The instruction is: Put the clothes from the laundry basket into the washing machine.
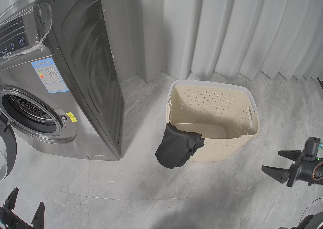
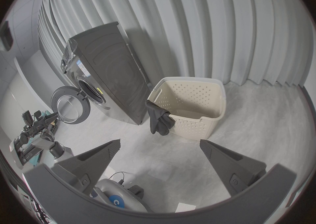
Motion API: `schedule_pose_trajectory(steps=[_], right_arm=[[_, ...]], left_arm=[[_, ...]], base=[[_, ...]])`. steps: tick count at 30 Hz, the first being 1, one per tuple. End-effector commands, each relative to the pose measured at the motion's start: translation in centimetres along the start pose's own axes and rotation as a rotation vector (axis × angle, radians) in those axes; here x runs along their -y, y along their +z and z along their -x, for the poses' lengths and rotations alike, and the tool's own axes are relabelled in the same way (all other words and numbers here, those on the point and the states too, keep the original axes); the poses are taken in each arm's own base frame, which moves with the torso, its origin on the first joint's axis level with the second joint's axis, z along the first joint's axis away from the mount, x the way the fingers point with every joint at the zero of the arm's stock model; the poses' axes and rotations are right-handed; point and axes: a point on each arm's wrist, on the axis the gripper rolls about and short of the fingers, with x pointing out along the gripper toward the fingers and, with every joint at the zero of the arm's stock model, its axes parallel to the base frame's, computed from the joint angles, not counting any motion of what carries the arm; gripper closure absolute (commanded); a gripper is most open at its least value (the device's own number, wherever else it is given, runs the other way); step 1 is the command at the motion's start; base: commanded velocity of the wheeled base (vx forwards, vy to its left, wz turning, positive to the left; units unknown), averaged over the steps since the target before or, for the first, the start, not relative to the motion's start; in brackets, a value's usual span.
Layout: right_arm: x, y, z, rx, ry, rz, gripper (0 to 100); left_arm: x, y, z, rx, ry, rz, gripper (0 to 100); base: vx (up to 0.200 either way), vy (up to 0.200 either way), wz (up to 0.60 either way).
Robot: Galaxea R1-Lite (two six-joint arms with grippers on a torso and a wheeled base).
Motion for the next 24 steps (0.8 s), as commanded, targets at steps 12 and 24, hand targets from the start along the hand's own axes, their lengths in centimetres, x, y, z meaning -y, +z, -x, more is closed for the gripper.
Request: schedule_pose_trajectory(steps=[12,24], right_arm=[[1.3,0.4,-15.3,-0.084,0.082,-0.002,0],[-0.2,-0.4,-19.4,-0.058,0.151,0.042,0]], left_arm=[[0.0,-0.5,0.0,-0.001,-0.001,0.003,0],[0.0,-0.5,0.0,-0.001,-0.001,0.008,0]], base=[[0.0,0.0,0.0],[0.0,0.0,0.0]])
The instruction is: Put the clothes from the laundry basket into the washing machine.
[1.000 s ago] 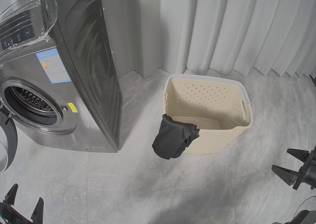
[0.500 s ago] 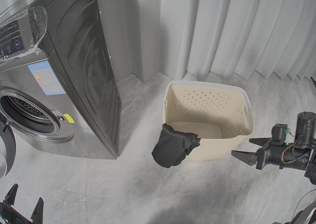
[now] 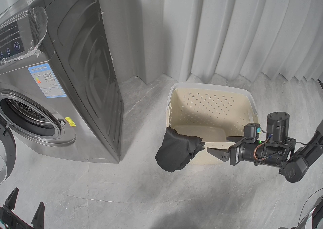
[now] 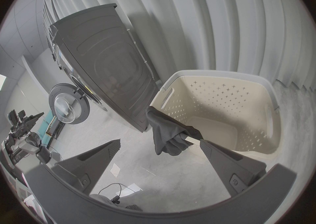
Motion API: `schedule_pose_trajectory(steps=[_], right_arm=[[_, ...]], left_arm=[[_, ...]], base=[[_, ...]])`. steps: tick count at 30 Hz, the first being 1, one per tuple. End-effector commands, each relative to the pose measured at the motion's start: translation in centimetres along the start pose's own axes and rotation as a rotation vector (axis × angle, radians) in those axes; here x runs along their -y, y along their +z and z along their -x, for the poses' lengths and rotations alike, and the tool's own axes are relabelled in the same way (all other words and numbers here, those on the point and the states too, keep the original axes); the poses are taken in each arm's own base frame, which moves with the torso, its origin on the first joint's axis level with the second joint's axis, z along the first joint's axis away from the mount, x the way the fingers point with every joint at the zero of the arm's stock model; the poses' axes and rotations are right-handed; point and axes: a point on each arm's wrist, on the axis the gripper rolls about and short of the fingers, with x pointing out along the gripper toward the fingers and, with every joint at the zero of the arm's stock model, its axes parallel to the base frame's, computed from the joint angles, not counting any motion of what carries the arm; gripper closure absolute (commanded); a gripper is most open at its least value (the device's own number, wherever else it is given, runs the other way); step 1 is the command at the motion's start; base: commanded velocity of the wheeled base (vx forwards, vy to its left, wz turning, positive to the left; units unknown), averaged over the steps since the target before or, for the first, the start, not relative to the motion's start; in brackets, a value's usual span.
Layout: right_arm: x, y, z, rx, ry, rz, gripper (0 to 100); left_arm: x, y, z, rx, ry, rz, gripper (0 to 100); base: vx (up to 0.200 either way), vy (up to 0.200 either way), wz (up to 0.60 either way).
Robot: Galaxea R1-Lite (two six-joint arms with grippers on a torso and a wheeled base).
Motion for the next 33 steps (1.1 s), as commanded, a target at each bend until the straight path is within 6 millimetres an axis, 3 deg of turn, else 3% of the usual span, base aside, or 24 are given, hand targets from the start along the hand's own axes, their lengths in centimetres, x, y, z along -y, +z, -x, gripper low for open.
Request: schedule_pose_trajectory(steps=[1,19,33], right_arm=[[-0.1,-1.5,-2.6,-0.047,0.023,0.008,0],[1.0,-3.2,-9.4,-0.026,0.042,0.032,0],[2.0,-3.6,-13.0,0.019,0.041,0.043,0]], left_arm=[[0.0,-0.5,0.0,-0.001,0.0,0.001,0],[0.0,-0.5,0.0,-0.001,0.0,0.0,0],[0.0,-0.5,0.0,-0.001,0.0,0.0,0]], base=[[0.0,0.0,0.0],[0.0,0.0,0.0],[0.0,0.0,0.0]])
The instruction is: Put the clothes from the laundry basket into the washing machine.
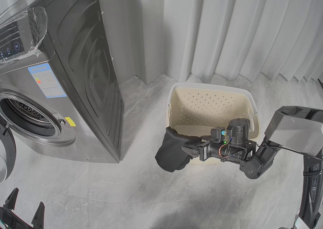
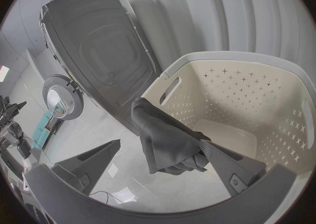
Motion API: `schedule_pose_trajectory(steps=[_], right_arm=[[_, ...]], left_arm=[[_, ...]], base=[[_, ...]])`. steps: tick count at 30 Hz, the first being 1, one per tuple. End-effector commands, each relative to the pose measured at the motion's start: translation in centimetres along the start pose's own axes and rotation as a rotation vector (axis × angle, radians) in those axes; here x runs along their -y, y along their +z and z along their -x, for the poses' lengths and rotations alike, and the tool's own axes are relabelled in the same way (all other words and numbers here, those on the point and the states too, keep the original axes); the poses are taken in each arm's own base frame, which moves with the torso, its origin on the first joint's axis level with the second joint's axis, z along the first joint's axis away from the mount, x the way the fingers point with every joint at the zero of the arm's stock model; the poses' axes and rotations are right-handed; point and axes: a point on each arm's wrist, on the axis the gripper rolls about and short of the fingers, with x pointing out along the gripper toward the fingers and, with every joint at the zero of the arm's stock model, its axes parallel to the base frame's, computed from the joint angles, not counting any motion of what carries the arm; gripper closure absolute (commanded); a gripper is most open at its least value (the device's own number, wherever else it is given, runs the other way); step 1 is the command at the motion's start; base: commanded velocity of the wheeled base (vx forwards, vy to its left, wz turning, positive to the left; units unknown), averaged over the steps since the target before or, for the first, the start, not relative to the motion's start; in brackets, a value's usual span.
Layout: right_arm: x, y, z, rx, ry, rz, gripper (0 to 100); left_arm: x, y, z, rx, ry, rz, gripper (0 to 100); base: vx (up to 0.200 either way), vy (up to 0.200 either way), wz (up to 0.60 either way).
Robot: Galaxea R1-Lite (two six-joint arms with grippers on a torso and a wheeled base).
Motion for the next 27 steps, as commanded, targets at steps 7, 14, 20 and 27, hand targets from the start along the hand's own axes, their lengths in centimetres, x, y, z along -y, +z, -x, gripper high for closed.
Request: schedule_pose_trajectory(steps=[7,14,20,27], right_arm=[[0.9,-1.0,-2.1,0.013,-0.006,-0.001,0],[1.2,-1.3,-2.7,0.021,-0.007,0.002,100],[1.3,-1.1,-2.6,0.028,-0.01,0.003,100],[0.5,0.1,0.1,0.027,-0.011,0.02,100]], left_arm=[[0.0,-0.5,0.0,-0.002,0.0,0.0,0],[0.0,-0.5,0.0,-0.002,0.0,0.0,0],[0.0,-0.5,0.0,-0.002,0.0,0.0,0],[0.0,-0.5,0.0,-0.002,0.0,0.0,0]], base=[[0.0,0.0,0.0],[0.0,0.0,0.0],[0.0,0.0,0.0],[0.0,0.0,0.0]])
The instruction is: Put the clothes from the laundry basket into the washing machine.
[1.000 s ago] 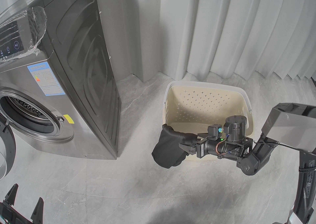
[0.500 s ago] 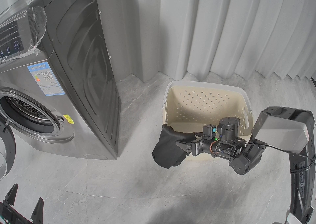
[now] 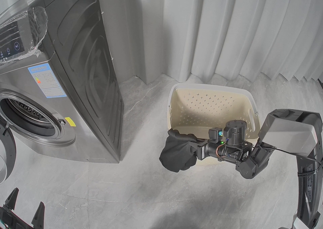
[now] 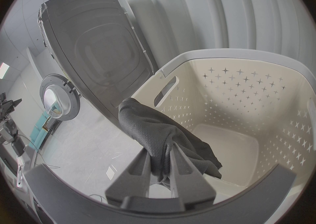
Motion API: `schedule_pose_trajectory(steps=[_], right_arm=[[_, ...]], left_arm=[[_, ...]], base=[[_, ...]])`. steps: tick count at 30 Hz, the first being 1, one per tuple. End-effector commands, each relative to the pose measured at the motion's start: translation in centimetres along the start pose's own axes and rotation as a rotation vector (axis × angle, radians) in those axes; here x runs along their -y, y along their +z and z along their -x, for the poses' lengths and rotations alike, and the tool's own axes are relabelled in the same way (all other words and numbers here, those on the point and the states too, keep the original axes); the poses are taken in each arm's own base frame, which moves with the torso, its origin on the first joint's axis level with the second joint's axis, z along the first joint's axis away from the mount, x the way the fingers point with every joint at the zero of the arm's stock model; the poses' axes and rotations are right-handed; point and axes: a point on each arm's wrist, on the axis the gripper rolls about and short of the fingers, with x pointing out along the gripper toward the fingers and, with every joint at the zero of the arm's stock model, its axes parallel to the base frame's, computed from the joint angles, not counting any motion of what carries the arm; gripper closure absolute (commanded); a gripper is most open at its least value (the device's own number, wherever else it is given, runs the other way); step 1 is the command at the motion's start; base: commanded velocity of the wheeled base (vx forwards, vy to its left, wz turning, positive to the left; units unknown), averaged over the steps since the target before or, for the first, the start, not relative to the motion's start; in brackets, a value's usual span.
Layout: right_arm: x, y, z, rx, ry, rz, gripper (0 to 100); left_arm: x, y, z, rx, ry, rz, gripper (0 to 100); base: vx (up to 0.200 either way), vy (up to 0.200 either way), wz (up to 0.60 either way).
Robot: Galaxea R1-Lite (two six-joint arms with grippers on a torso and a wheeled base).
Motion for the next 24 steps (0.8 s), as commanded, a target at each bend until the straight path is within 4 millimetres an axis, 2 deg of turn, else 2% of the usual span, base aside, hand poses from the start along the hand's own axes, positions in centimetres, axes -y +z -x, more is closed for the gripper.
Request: schedule_pose_trajectory(steps=[1,8,12,17,18,24], right_arm=[[-0.6,1.4,2.5,0.007,-0.001,0.013,100],[-2.1,3.0,6.2,0.046,0.012,0.018,100],[-2.0,3.0,6.2,0.078,0.01,0.019,100],[-1.2,0.2,4.4,0.052,0.001,0.007,100],[-1.1,-0.1,4.2,0.052,0.0,0.005,0],[-1.2,-2.0,3.3,0.031,-0.013,-0.006,0]], left_arm=[[0.0,-0.5,0.0,-0.001,0.0,0.001,0],[0.0,-0.5,0.0,-0.001,0.0,-0.001,0],[0.0,-0.5,0.0,-0.001,0.0,-0.001,0],[0.0,-0.5,0.0,-0.001,0.0,-0.001,0],[0.0,-0.5,0.0,-0.001,0.0,-0.001,0],[0.0,-0.5,0.0,-0.001,0.0,-0.001,0]], base=[[0.0,0.0,0.0],[0.0,0.0,0.0],[0.0,0.0,0.0],[0.0,0.0,0.0],[0.0,0.0,0.0],[0.0,0.0,0.0]])
